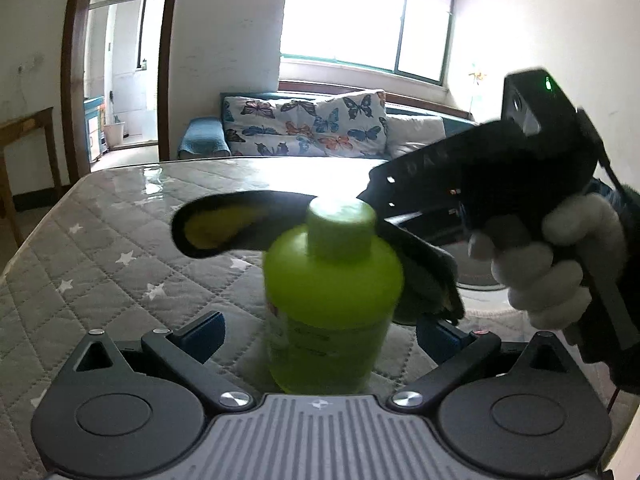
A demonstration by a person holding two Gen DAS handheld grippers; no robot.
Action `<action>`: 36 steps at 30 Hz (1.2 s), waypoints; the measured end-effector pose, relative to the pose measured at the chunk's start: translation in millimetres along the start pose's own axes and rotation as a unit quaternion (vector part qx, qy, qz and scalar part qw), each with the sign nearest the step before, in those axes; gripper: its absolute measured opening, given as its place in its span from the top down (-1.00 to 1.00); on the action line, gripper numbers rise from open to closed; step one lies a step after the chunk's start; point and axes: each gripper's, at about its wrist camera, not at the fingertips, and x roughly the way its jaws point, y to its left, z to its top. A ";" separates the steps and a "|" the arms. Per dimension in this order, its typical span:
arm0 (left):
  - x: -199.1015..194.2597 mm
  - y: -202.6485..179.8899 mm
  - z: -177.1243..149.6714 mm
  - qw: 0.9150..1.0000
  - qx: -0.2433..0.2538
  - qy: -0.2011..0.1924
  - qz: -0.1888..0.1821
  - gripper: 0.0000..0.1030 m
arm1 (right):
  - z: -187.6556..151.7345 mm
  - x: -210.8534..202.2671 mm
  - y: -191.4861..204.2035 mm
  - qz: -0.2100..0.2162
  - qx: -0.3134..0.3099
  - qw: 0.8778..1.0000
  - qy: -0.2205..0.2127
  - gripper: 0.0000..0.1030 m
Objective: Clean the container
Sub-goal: 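Tilt the bottle with the left tool while the right tool wipes its cap, then rub the cloth around the bottle base with the right tool while left holds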
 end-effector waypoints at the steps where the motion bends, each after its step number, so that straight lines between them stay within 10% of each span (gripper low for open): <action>1: 0.1 2.2 0.2 1.000 -0.002 0.000 0.001 -1.00 | 0.0 0.7 -1.9 0.001 0.002 1.000 0.003 0.47; 36: -23.8 12.9 -7.1 0.999 -0.010 -0.003 -0.037 -0.81 | -58.8 -46.1 25.7 -0.028 -0.043 0.998 0.028 0.49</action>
